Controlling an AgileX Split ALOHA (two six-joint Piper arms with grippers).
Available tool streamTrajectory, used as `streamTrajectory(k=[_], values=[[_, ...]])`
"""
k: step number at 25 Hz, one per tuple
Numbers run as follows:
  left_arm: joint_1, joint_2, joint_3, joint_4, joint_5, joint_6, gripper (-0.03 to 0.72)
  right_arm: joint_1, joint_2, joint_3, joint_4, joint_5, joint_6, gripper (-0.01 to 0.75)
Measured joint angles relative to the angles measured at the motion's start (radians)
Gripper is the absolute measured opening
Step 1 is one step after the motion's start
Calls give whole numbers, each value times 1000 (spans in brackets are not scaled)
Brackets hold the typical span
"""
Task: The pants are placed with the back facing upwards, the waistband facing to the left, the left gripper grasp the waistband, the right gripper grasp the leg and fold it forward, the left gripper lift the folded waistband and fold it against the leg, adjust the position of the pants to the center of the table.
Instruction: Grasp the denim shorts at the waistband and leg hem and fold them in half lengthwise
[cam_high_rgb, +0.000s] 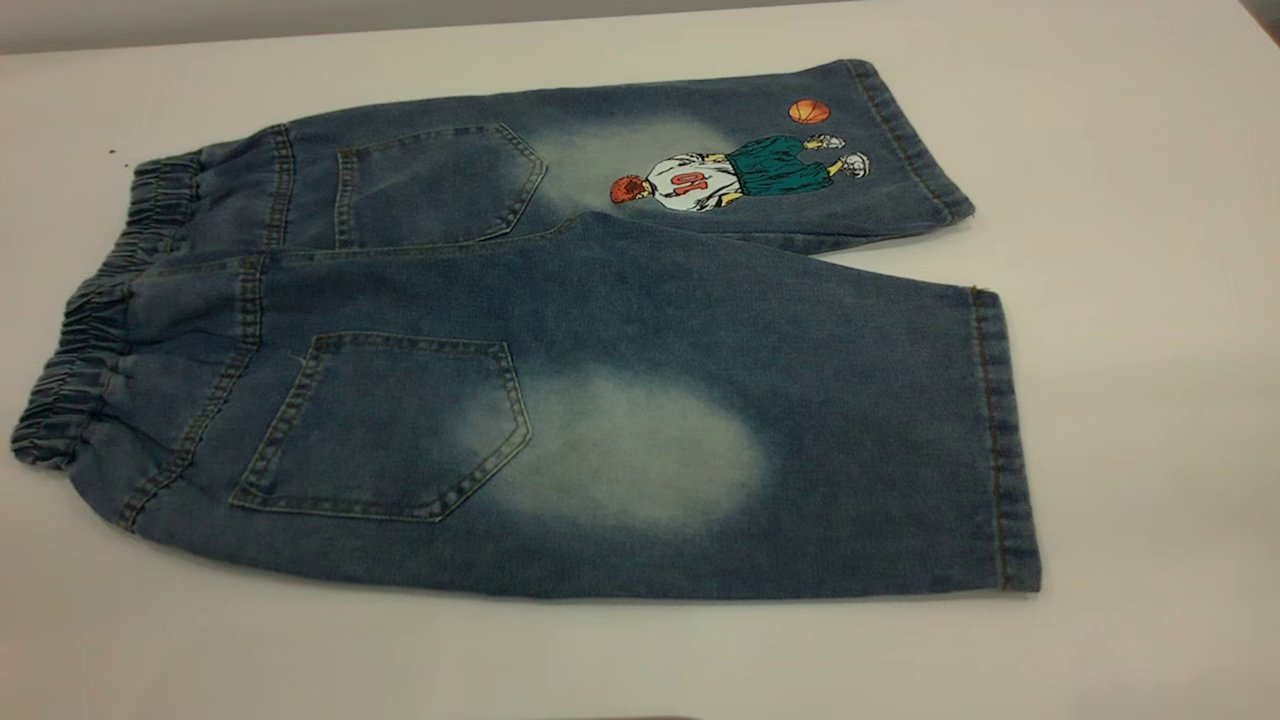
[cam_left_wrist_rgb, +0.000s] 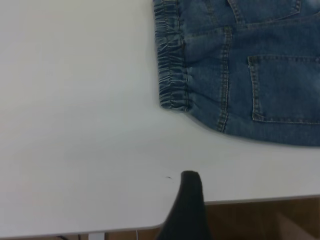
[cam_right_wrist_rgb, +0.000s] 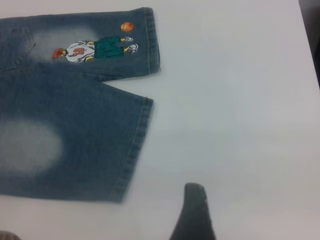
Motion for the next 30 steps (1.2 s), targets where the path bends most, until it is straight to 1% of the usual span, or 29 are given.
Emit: streamTrajectory(k=[3, 6, 8, 10, 14, 17, 19, 21, 24, 27, 30], values=[[0, 8, -9, 0, -16, -4, 591, 0, 58, -17, 10, -5, -3, 493], [0, 97, -42, 6, -102, -34, 591, 0, 224, -51, 54, -35, -11, 493], [0, 210, -64, 41, -175, -63, 590, 0, 359, -68, 86, -94, -41, 493], [0, 337, -76, 78, -232, -82, 590, 0, 506, -73, 118, -176, -85, 494], [0, 623, -91, 116, -324, -179, 590, 0, 769, -73, 221, -340, -192, 518], [0, 831, -107, 117, -387, -199, 590, 0, 949, -73, 337, -427, -331, 548], [0, 960, -124, 119, -433, -197, 590, 0, 1056, -73, 427, -466, -418, 563], [0, 1096, -151, 122, -495, -197, 590, 0, 1155, -73, 535, -510, -505, 568], [0, 1289, -203, 120, -553, -204, 589, 0, 1256, -73, 704, -571, -673, 570], [0, 1473, -268, 92, -576, -211, 589, 0, 1313, -75, 870, -611, -835, 570], [0, 1612, -320, 60, -591, -211, 589, 0, 1334, -80, 999, -628, -955, 570]])
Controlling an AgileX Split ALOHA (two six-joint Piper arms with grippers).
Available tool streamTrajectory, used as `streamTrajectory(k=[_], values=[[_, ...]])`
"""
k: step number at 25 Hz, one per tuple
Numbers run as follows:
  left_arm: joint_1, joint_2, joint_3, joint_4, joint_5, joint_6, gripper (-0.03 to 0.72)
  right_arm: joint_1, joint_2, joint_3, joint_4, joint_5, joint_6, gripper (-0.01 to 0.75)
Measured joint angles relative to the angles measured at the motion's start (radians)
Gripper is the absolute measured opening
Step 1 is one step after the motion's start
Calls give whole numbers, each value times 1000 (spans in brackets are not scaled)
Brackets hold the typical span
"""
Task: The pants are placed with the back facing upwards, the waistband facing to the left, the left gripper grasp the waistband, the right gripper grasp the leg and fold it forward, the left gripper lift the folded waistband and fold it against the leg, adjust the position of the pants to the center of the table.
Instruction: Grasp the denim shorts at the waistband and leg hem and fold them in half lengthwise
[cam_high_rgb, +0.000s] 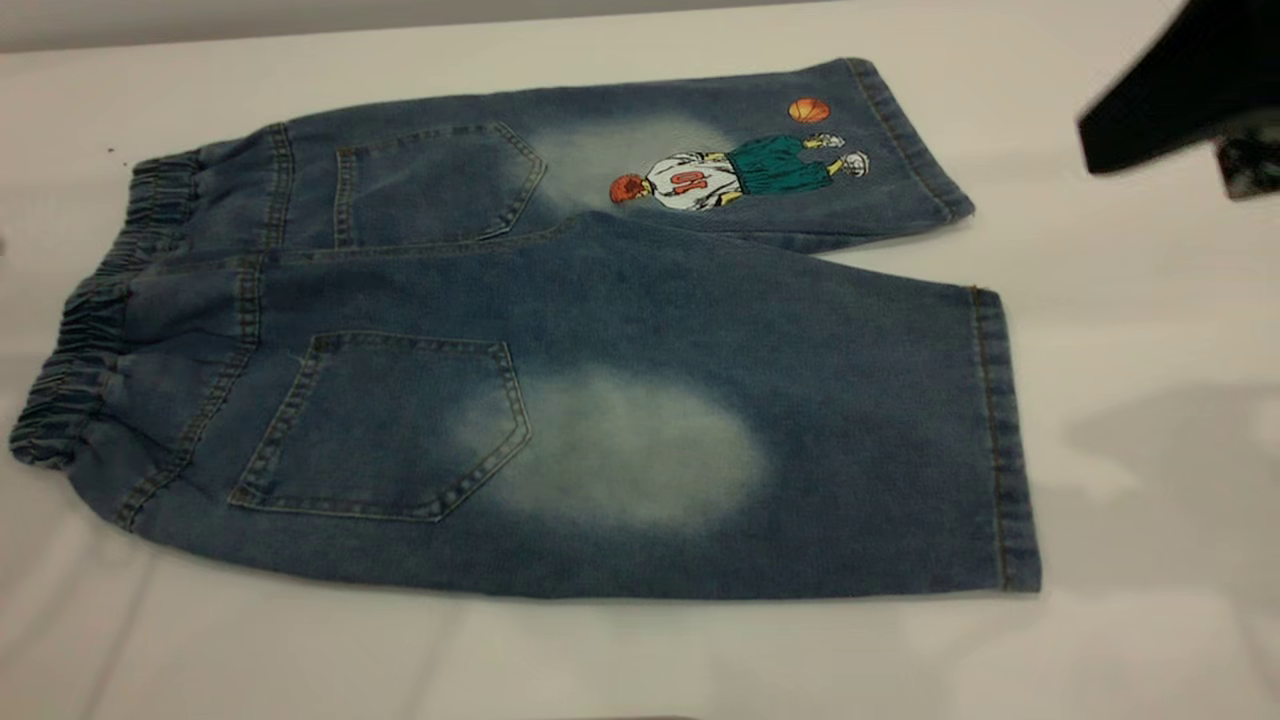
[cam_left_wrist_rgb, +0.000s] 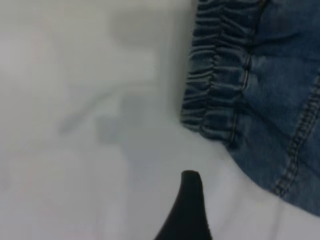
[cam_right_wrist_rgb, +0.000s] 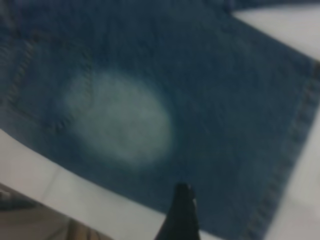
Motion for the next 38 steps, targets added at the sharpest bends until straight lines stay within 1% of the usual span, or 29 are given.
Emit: streamTrajectory(k=[3, 5, 11, 16, 21, 23, 25, 27, 28, 31, 33, 34, 38], values=[[0, 89, -23, -6, -27, 2, 589, 0, 1, -1, 85, -8, -71, 571], [0, 140, -29, -6, -41, 2, 589, 0, 1, -1, 108, -10, -97, 571], [0, 282, -32, -6, -137, -3, 589, 0, 1, -1, 113, -11, -109, 571], [0, 343, -33, 16, -170, -22, 589, 0, 1, -1, 115, -11, -112, 571], [0, 401, -35, 20, -243, -23, 587, 0, 1, -1, 115, -11, -114, 571], [0, 422, -37, 20, -260, -23, 575, 0, 1, -1, 115, -6, -110, 571], [0, 433, -42, 20, -262, -23, 540, 0, 1, -1, 115, 2, -93, 571], [0, 434, -42, 14, -262, -23, 463, 0, 3, -1, 113, 20, -63, 571], [0, 435, -42, 10, -263, -23, 417, 0, 4, 3, 111, 26, -40, 571], [-1, 435, -43, 0, -271, -23, 207, 0, 44, 45, 105, 33, 19, 571], [-3, 436, -43, 0, -272, -23, 109, 0, 99, 82, 107, 32, 35, 571], [-8, 436, -43, 0, -273, -22, 95, 0, 136, 92, 111, 32, 36, 571], [-39, 436, -43, 21, -276, -22, 92, 5, 296, 101, 181, 34, -4, 571]])
